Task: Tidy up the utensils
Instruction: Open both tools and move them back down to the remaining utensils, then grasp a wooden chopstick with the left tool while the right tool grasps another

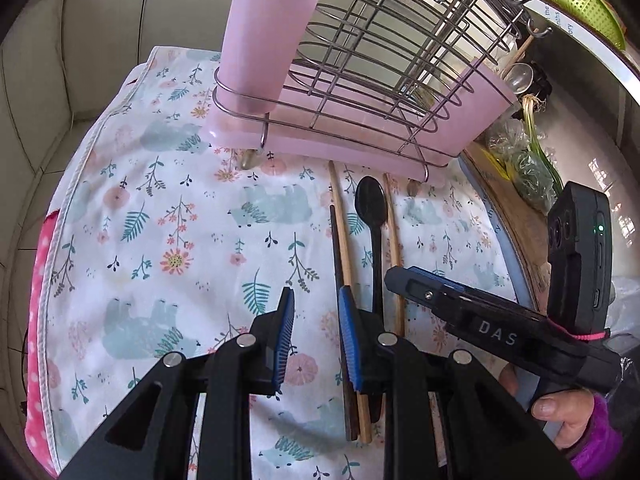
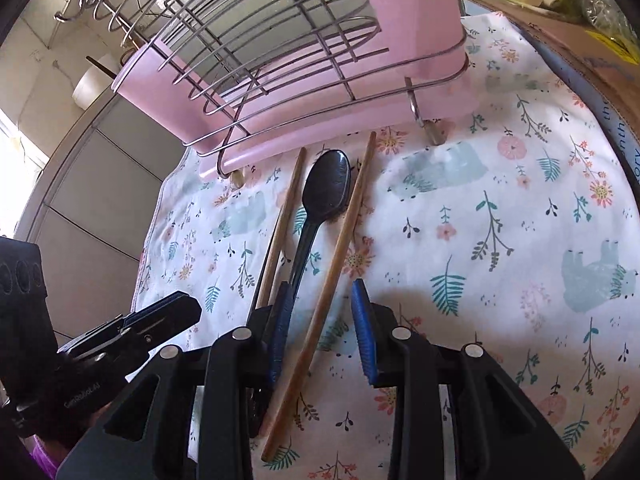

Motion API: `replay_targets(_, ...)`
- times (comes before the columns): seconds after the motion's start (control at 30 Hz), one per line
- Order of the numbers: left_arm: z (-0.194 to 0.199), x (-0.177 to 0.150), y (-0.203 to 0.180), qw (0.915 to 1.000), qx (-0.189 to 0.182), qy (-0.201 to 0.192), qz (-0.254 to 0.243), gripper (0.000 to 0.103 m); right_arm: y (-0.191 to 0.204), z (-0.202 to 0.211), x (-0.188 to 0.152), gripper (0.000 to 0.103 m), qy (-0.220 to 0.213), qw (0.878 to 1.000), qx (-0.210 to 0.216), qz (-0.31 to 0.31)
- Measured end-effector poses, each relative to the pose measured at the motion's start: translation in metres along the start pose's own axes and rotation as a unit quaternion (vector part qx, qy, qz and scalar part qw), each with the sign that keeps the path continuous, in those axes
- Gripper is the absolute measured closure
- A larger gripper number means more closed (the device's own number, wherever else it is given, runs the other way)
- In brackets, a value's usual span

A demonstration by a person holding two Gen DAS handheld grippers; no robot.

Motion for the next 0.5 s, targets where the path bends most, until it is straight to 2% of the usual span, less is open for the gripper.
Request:
replay_targets(0.03,0.000,0.001,0.000,1.0000,0.000,0.000,0.000,0.081,0.000,-0.004,0.001,0.080,0.004,1.000,-0.005,0.000)
replay_targets(0.13,0.002,0.001,0.000,1.0000,0.000,-0.001,-0.001,0.081,-0.002,-0.009,0.001,0.085,0.001,1.000,-0.001,-0.012)
replay_targets(0.17,0.002,0.002,0.000,1.0000,0.000,-0.001,-0.002,0.081,-0.003,-0.009,0.001,0.092,0.005,1.000,-0.005,-0.011)
replay_targets(0.5,0.004,0.010,-0.023,0.9993,0.000,-0.004,-0.038,0.081,-0.020,0.018,-0.004,0.092,0.003,0.999,0.004,-0.044)
Point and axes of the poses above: each gripper's, at about its wrist camera, not at the fingertips, and z roughly against the way its jaws point, y to its left, x to its top, the point moved 1 cm from there along -z, roughly the way its jaws point, and after that the axes turned 13 degrees about x, right-handed, at the moved point
